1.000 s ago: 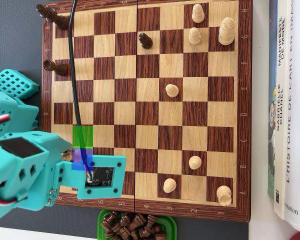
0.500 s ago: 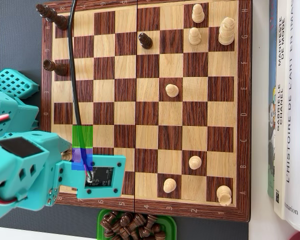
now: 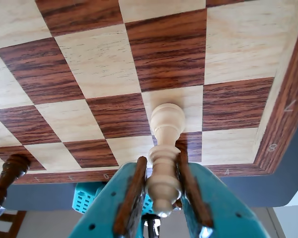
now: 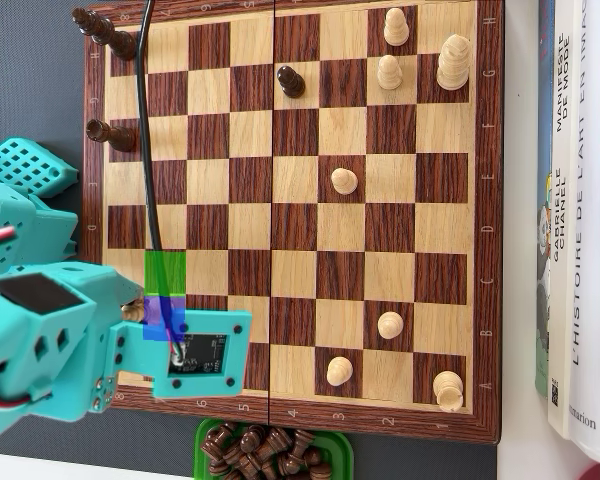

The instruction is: Play chess

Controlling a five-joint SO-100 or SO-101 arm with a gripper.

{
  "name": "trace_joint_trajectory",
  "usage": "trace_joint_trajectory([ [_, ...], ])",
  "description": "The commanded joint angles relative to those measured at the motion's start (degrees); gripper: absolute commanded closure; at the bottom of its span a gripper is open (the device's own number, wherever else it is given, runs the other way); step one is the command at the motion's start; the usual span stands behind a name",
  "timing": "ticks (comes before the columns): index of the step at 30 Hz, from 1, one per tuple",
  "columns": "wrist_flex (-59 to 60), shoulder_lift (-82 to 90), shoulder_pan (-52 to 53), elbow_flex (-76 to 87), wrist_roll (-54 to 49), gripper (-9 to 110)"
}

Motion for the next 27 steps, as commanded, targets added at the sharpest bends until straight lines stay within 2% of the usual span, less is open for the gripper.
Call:
trace_joint_trajectory([
  [1,0.26,2.99,-0.09,-1.23,-0.09,94],
  [8,4.22,4.48,-2.11,-1.23,0.44,94],
  [27,3.69,4.48,-8.61,3.25,0.62,94],
])
